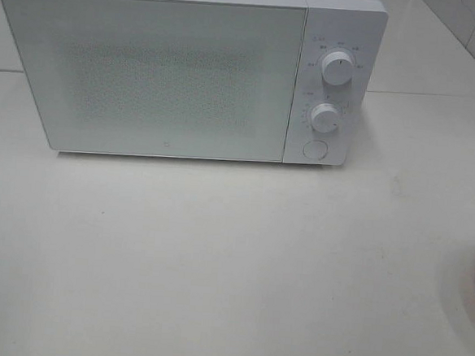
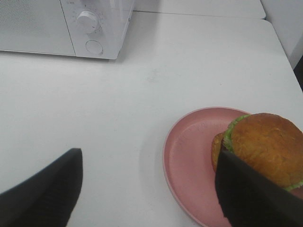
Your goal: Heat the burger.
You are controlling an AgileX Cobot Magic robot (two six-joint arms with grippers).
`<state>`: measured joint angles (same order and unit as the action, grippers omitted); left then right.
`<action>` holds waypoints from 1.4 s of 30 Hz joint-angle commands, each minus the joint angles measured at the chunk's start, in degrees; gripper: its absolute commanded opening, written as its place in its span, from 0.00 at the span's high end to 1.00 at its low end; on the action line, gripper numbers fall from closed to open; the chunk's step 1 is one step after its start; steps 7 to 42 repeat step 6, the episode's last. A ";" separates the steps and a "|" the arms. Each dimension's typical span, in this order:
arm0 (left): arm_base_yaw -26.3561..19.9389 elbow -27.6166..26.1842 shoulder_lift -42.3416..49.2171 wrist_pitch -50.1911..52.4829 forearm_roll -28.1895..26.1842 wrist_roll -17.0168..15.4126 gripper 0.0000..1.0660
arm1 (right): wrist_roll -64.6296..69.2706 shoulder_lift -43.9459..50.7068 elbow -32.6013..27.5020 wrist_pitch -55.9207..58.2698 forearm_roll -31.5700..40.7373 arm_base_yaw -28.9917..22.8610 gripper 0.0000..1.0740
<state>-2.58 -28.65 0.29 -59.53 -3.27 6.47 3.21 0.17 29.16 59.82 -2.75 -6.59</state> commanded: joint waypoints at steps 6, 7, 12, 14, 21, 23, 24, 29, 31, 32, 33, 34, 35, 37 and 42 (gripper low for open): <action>0.00 0.17 1.49 0.11 -0.52 -0.23 0.08 | 0.29 1.03 0.00 -0.46 0.00 0.34 0.30; 0.00 0.17 1.49 0.11 -0.52 -0.23 0.08 | 0.29 1.03 0.00 -0.46 0.00 0.34 0.30; 0.00 0.17 1.49 0.11 -0.52 -0.23 0.08 | 0.29 1.03 0.00 -0.46 0.00 0.34 0.30; 0.00 0.17 1.49 0.11 -0.52 -0.23 0.08 | 0.29 1.03 0.00 -0.46 0.00 0.34 0.30; 0.00 0.17 1.49 0.11 -0.52 -0.23 0.08 | 0.29 1.03 0.00 -0.46 0.00 0.34 0.30; 0.00 0.17 1.49 0.11 -0.52 -0.23 0.08 | 0.29 1.03 0.00 -0.46 0.00 0.34 0.30; 0.00 0.17 1.49 0.11 -0.52 -0.23 0.08 | 0.29 1.03 0.00 -0.46 0.00 0.34 0.30; 0.00 0.17 1.49 0.11 -0.52 -0.23 0.08 | 0.29 1.03 0.00 -0.46 0.00 0.34 0.30; 0.00 0.17 1.49 0.11 -0.52 -0.23 0.08 | 0.29 1.03 0.00 -0.46 0.00 0.34 0.30; 0.00 0.17 1.49 0.11 -0.52 -0.23 0.08 | 0.29 1.03 0.00 -0.46 0.00 0.34 0.30; 0.00 0.17 1.49 0.11 -0.52 -0.23 0.08 | 0.29 1.03 0.00 -0.46 0.00 0.34 0.30; 0.00 0.17 1.49 0.11 -0.52 -0.23 0.08 | 0.29 1.03 0.00 -0.46 0.00 0.34 0.30; 0.00 0.17 1.49 0.11 -0.52 -0.23 0.08 | 0.29 1.03 0.00 -0.46 0.00 0.34 0.30; 0.00 0.17 1.49 0.11 -0.52 -0.23 0.08 | 0.29 1.03 0.00 -0.46 0.00 0.34 0.30; 0.00 0.17 1.49 0.11 -0.52 -0.23 0.08 | 0.29 1.03 0.00 -0.46 0.00 0.34 0.30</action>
